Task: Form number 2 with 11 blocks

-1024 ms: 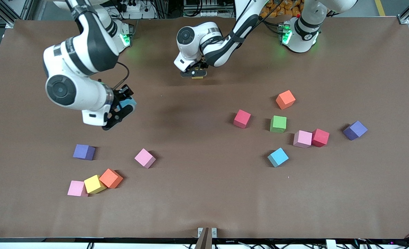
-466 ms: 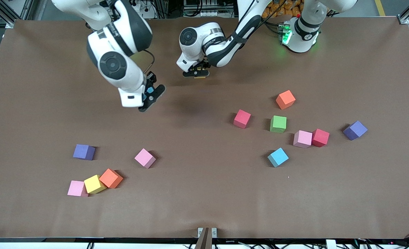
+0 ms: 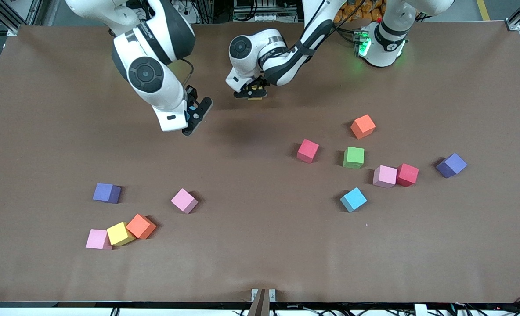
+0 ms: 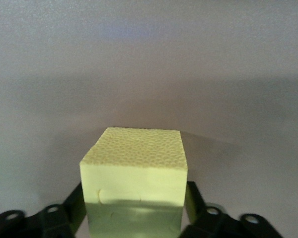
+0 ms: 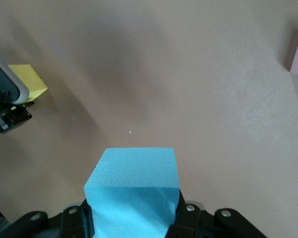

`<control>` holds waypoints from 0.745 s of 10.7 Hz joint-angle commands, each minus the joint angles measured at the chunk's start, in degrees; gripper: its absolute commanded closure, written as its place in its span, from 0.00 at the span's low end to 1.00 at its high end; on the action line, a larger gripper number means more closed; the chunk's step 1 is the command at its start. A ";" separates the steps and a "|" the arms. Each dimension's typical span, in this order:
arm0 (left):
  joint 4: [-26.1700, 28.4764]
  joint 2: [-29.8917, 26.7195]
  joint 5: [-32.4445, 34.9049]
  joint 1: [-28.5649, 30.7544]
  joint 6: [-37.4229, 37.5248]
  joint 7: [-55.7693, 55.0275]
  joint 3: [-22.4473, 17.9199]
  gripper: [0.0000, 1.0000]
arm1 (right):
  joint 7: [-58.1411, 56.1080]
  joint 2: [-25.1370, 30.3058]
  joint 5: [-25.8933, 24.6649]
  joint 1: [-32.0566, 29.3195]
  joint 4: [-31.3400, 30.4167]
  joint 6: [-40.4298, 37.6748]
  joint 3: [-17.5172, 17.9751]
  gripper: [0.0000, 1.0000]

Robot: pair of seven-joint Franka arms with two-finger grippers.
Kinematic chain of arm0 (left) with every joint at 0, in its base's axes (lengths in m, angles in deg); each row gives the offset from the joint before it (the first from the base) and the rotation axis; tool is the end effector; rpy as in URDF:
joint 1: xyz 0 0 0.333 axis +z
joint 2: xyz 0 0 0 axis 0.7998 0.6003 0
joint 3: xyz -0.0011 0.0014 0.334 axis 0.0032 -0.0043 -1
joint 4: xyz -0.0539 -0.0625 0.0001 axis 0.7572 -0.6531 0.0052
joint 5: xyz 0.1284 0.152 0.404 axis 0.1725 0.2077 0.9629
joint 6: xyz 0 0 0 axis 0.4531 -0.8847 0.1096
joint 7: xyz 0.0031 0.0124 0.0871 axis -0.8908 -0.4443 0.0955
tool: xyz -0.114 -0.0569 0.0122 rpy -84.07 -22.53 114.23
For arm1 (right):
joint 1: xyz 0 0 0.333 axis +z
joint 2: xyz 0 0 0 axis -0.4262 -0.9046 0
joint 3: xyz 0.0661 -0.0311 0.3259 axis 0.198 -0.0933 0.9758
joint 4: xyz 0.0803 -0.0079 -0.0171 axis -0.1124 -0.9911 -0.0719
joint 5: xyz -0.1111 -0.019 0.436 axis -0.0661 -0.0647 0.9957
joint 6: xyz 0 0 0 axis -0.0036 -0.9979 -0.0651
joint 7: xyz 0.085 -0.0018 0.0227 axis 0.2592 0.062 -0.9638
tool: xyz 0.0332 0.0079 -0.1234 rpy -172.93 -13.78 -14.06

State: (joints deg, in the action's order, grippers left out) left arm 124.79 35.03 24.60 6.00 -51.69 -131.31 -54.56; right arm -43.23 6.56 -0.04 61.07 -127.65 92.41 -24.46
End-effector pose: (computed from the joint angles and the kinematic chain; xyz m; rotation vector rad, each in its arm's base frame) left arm 0.2221 -0.6182 0.1387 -3.0527 -0.0412 0.3775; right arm 0.5094 0.3148 0.3726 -2.6323 -1.4894 0.3910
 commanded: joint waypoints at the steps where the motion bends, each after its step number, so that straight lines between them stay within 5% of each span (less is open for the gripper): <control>1: 2.60 -5.26 1.34 1.83 1.34 -2.33 2.10 0.00 | -5.21 3.09 -0.51 0.80 -3.58 0.25 -2.09 0.68; 5: 4.52 -16.59 1.34 7.53 8.99 -2.94 4.57 0.00 | -12.16 4.33 -0.51 1.24 -7.54 3.50 -3.78 0.68; 8: 7.44 -23.55 1.34 16.31 11.00 1.25 4.57 0.00 | -12.17 4.24 -0.51 8.25 -11.21 8.84 -4.65 0.69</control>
State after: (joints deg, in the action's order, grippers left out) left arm 129.05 15.57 24.79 17.65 -41.86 -132.19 -50.93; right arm -55.02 8.62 -0.04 65.07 -134.79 97.87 -27.87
